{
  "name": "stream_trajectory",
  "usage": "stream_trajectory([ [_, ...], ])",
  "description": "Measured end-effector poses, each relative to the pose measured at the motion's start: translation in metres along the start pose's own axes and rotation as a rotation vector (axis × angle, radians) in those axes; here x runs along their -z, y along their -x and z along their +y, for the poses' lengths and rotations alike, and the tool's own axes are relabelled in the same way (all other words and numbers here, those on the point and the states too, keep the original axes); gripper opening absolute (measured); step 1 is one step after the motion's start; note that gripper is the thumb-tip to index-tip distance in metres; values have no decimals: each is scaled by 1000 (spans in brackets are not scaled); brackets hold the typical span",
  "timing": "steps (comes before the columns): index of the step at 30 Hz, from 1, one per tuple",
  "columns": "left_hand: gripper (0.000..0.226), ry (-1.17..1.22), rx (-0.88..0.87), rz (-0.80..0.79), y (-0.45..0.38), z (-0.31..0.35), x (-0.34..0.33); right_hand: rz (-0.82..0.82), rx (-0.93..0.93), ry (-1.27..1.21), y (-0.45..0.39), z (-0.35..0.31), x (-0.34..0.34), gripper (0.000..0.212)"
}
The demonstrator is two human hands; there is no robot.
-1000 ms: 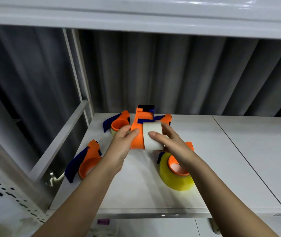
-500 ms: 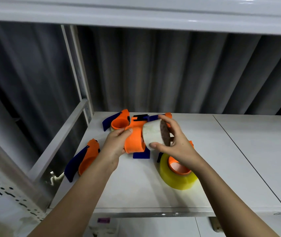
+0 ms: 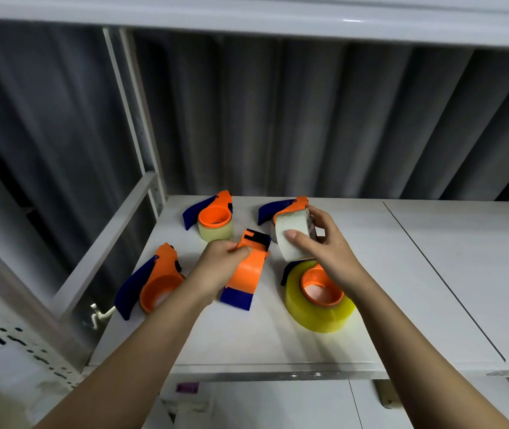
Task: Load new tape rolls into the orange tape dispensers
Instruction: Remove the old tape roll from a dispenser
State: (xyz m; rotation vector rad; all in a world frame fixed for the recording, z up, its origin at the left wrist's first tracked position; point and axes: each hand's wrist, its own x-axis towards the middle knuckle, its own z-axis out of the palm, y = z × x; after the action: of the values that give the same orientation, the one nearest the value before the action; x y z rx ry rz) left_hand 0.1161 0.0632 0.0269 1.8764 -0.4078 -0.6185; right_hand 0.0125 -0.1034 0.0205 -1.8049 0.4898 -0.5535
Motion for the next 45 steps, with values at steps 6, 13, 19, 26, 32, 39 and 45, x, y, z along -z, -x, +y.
stream_trajectory([
  [6, 16, 293, 182, 33, 4, -19, -10, -2, -20, -29, 6, -1, 0, 63],
  [13, 14, 389, 284, 54, 8, -32, -19, -22, -35, -21, 11, -2, -1, 61],
  [19, 17, 431, 291, 42, 9, -35, -24, -34, -48, -29, 13, -3, -3, 61],
  [26, 32, -12, 155, 54, 0, -43, -13, -34, -59, -4, 14, 0, -3, 63],
  [32, 41, -945, -243, 294, 10, -21, 7, -41, -71, 48, 11, 3, -6, 66],
  [39, 40, -1108, -487, 286, -36, 21, -2, 27, 41, 473, -14, -11, 3, 72],
  [45, 43, -1273, -580, 212, -70, 34, -37, 130, 60, 969, -39, -7, 24, 73],
])
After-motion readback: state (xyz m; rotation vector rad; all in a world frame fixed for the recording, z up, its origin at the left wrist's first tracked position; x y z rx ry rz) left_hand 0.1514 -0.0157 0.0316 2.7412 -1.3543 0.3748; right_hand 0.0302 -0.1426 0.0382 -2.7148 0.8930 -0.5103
